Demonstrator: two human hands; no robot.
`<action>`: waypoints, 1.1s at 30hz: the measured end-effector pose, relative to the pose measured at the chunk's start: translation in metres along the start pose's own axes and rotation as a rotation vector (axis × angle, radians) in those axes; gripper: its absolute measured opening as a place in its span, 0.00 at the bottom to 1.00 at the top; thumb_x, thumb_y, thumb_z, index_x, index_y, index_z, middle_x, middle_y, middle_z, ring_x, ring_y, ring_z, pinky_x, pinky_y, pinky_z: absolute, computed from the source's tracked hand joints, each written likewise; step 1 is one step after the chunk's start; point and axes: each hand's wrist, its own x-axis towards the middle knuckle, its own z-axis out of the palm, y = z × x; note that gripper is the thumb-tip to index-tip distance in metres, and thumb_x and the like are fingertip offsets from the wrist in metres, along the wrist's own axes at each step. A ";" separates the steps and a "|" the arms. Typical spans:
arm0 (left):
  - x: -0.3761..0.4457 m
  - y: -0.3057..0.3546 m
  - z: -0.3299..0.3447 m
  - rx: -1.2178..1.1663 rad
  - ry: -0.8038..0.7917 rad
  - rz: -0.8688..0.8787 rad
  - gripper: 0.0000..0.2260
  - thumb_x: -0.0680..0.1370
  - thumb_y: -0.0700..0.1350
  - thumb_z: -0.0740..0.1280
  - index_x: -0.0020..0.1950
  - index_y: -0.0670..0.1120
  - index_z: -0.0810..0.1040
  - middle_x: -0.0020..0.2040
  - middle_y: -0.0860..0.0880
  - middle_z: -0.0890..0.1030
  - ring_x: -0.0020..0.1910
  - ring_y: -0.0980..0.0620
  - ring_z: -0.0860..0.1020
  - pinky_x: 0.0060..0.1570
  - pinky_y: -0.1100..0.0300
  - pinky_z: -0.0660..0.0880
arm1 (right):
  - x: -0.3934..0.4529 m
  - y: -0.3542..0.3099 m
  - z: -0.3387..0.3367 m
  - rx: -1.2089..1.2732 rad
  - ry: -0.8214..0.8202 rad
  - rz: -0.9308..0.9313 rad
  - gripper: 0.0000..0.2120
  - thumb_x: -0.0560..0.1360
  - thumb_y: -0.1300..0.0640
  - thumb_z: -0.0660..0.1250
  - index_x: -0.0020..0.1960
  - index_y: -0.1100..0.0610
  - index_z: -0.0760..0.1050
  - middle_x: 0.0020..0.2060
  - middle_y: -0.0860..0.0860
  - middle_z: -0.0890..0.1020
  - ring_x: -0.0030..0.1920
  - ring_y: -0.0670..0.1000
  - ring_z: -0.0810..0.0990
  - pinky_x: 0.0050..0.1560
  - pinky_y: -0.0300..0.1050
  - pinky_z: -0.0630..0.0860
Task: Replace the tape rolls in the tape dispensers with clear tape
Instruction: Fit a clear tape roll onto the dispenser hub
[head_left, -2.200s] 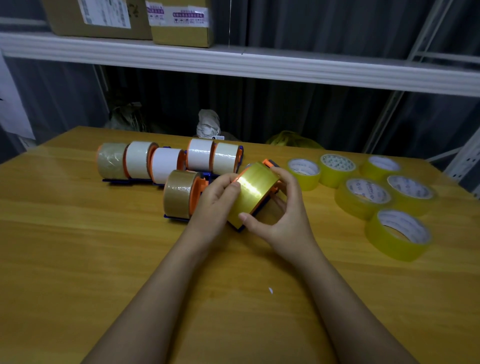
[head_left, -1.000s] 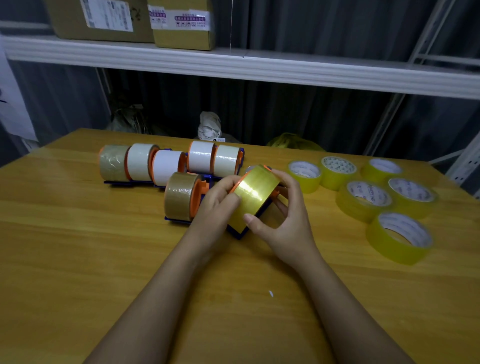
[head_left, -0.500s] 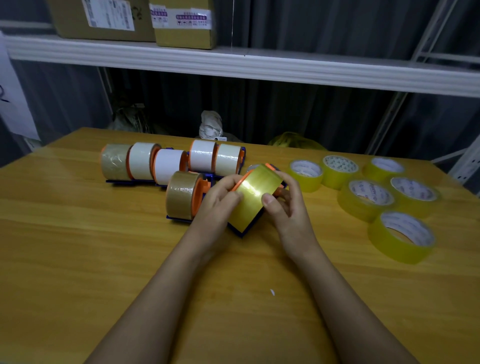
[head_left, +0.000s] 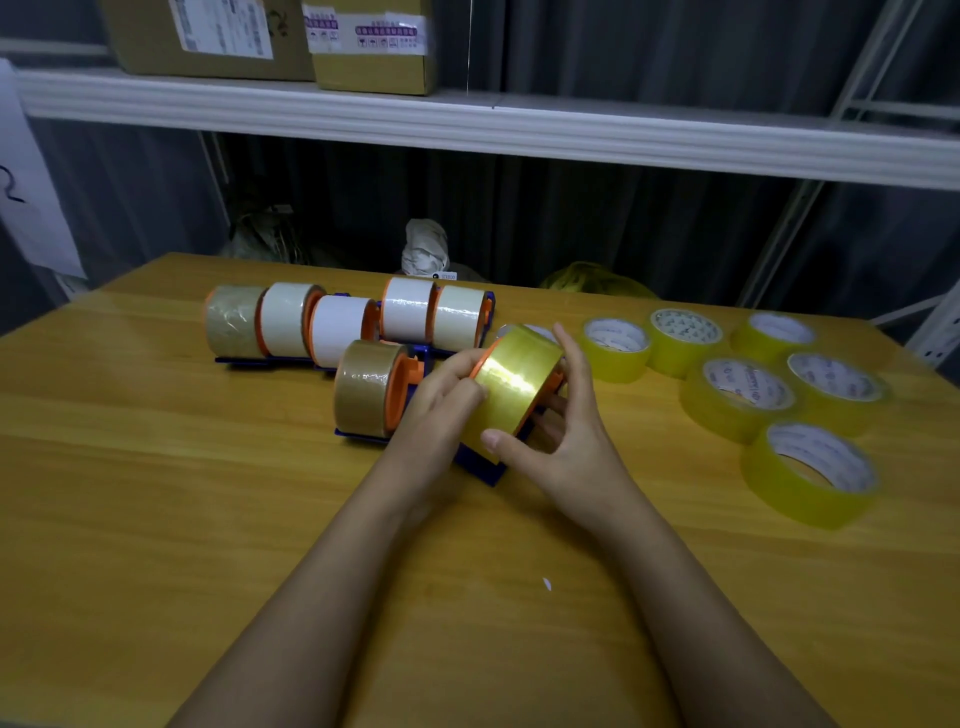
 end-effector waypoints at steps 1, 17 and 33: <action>0.000 0.000 0.000 0.000 -0.011 0.002 0.17 0.71 0.46 0.56 0.57 0.54 0.76 0.51 0.51 0.80 0.50 0.56 0.78 0.46 0.65 0.76 | 0.000 0.000 0.000 -0.007 0.017 -0.013 0.48 0.62 0.42 0.76 0.72 0.30 0.50 0.73 0.45 0.60 0.70 0.48 0.68 0.64 0.50 0.75; -0.002 0.002 0.000 0.016 -0.053 0.006 0.18 0.71 0.47 0.57 0.59 0.52 0.75 0.50 0.54 0.79 0.46 0.63 0.78 0.43 0.71 0.74 | 0.002 0.002 -0.001 0.166 -0.003 0.129 0.48 0.64 0.35 0.74 0.73 0.30 0.47 0.69 0.45 0.70 0.65 0.45 0.74 0.62 0.47 0.76; -0.003 0.001 -0.001 0.021 -0.081 0.012 0.17 0.71 0.46 0.57 0.57 0.57 0.75 0.47 0.59 0.82 0.49 0.60 0.78 0.45 0.67 0.75 | 0.003 0.002 -0.001 0.190 0.031 0.214 0.33 0.60 0.34 0.70 0.61 0.24 0.58 0.61 0.47 0.75 0.60 0.54 0.78 0.49 0.44 0.81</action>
